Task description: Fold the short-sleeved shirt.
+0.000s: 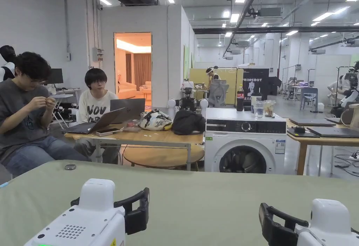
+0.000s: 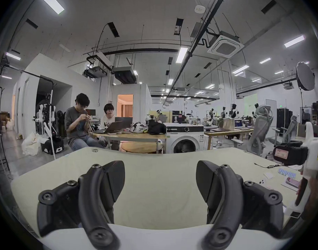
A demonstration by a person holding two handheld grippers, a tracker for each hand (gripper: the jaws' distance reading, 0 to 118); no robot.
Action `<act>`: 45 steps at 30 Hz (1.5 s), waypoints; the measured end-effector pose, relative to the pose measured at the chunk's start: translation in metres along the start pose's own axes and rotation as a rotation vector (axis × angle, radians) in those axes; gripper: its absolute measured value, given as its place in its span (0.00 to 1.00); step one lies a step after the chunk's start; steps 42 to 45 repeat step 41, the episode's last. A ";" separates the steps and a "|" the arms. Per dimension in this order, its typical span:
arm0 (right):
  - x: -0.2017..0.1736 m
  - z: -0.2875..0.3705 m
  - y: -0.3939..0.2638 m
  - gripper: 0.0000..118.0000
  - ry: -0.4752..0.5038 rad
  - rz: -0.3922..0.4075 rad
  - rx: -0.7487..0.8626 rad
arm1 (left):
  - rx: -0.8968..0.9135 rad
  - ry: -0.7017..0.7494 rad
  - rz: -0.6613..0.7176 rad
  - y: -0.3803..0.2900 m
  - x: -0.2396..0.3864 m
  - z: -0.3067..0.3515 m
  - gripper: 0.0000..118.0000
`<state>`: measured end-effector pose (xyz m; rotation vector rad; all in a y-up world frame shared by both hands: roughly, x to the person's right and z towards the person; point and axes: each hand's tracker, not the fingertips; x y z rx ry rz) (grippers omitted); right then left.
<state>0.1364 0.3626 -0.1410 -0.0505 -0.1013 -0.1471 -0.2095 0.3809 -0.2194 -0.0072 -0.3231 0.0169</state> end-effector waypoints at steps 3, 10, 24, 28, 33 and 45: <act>-0.003 0.003 0.000 0.85 0.007 -0.006 0.004 | -0.001 -0.006 0.001 0.000 0.002 -0.001 0.70; -0.003 0.000 -0.007 0.85 -0.006 -0.073 -0.046 | 0.018 -0.028 0.002 0.004 0.009 0.003 0.70; 0.003 -0.008 -0.008 0.85 -0.089 -0.163 -0.131 | -0.024 -0.042 0.051 -0.003 0.005 0.000 0.70; -0.001 -0.010 -0.010 0.85 -0.092 -0.146 -0.131 | -0.024 -0.045 0.040 -0.005 0.006 0.001 0.70; -0.003 -0.010 -0.010 0.85 -0.098 -0.132 -0.121 | -0.033 -0.044 0.045 -0.005 0.006 0.001 0.70; -0.011 -0.016 -0.011 0.85 -0.172 -0.086 -0.155 | -0.033 -0.048 0.051 -0.005 0.003 0.001 0.70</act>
